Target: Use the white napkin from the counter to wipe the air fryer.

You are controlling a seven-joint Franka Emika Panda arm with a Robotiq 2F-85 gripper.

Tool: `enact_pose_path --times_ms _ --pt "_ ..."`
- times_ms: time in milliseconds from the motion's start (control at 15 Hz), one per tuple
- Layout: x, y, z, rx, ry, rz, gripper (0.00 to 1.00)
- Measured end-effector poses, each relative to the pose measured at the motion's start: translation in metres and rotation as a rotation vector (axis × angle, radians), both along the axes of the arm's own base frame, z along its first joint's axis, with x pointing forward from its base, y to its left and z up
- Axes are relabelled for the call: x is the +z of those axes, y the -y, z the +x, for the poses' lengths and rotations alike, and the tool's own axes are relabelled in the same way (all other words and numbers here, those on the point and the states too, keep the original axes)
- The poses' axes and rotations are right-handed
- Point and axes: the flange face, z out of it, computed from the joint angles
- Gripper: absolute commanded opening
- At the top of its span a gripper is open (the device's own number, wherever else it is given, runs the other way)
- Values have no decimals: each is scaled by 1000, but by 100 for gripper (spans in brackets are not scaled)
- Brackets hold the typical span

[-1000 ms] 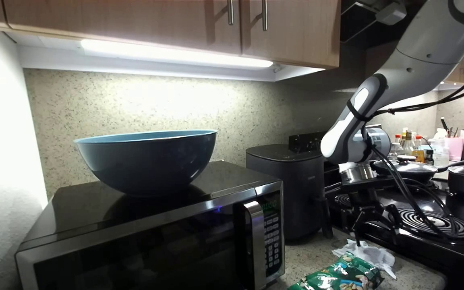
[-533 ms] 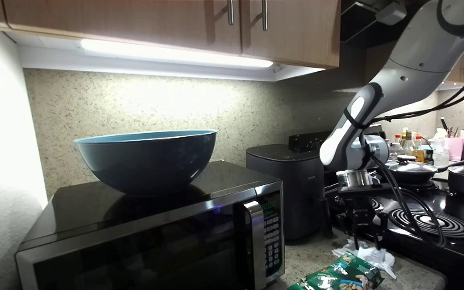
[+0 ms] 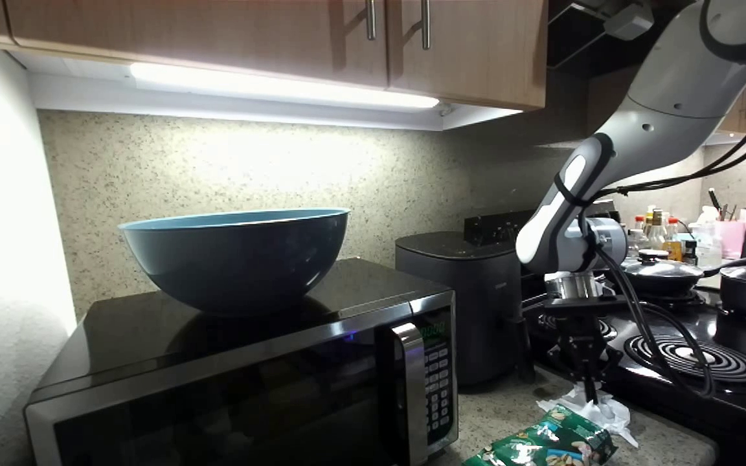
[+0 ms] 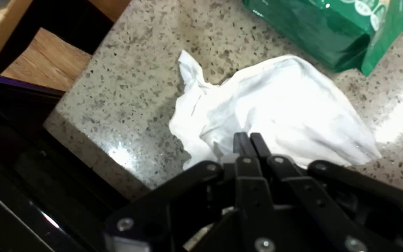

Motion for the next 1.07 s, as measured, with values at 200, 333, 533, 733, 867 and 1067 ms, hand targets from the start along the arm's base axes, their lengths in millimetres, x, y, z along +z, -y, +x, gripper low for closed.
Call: enact_pose_path --times_ms 200,333,533,733,867,1067 --pt "3 5 -2 -53 14 27 0" --pt "13 10 -3 -108 51 61 0" --pt "43 17 -13 -186 150 129 0" --pt "80 19 -34 -228 273 182 0" --pt "102 14 -50 -233 363 198 0" --pt "131 4 -70 -233 500 219 0"
